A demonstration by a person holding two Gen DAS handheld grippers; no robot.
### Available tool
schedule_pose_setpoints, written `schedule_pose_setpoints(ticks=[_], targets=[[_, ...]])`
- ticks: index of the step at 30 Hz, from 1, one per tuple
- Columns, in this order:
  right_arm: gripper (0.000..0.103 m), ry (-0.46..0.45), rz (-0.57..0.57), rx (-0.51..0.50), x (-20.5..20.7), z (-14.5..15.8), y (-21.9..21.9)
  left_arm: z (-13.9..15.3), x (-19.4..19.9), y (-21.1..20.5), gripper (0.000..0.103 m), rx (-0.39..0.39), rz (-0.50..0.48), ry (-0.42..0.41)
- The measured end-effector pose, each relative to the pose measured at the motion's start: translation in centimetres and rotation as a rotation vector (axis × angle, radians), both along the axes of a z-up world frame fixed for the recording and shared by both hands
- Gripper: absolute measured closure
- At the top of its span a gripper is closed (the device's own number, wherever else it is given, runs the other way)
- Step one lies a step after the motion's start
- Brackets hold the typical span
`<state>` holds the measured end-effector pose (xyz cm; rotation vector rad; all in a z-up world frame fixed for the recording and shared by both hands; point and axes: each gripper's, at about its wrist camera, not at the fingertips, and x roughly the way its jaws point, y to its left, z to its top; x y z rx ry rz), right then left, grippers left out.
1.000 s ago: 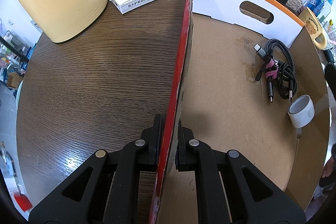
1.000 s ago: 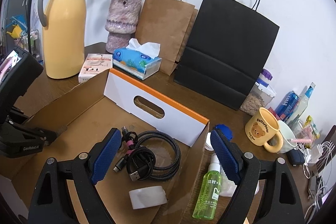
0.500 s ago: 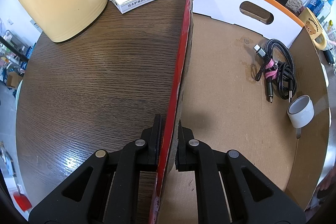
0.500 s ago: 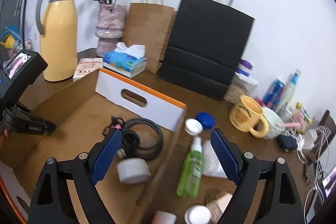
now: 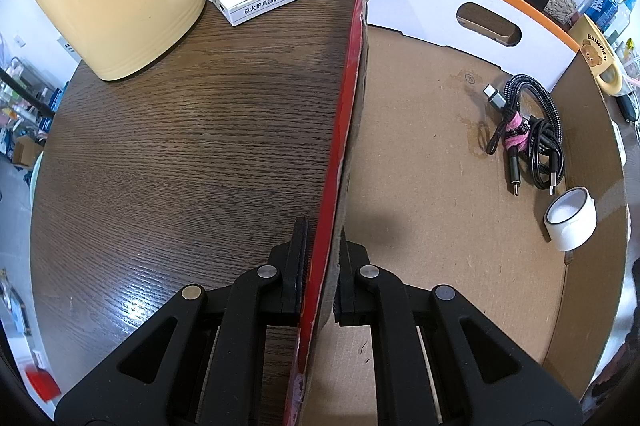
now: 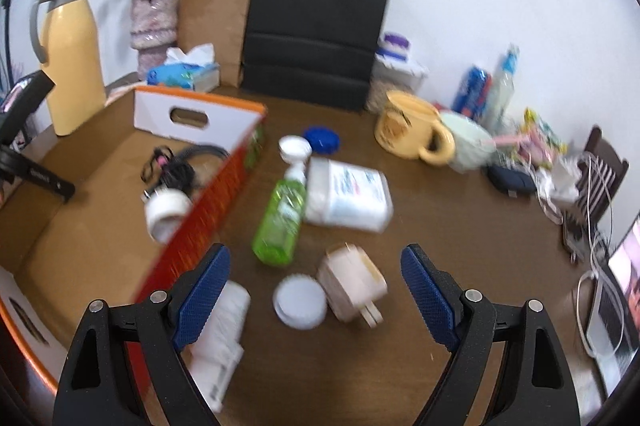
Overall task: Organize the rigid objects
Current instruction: 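Withdraw the right gripper from the box toward the white plug adapter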
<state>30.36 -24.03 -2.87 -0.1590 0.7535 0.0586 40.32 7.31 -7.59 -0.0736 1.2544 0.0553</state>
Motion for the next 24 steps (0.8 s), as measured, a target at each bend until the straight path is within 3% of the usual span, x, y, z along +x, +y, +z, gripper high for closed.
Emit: schedule_pose_setpoints(ticks=[12, 24], targets=[[0.012, 0.119, -0.034, 0.071, 0.0, -3.9, -2.5, 0.0, 0.0, 0.0, 0.097, -0.001, 0.0, 0.0], [0.012, 0.124, -0.077, 0.198, 3.8, -4.3, -5.6, 0.0, 0.0, -0.1, 0.097, 0.0, -0.001, 0.0]])
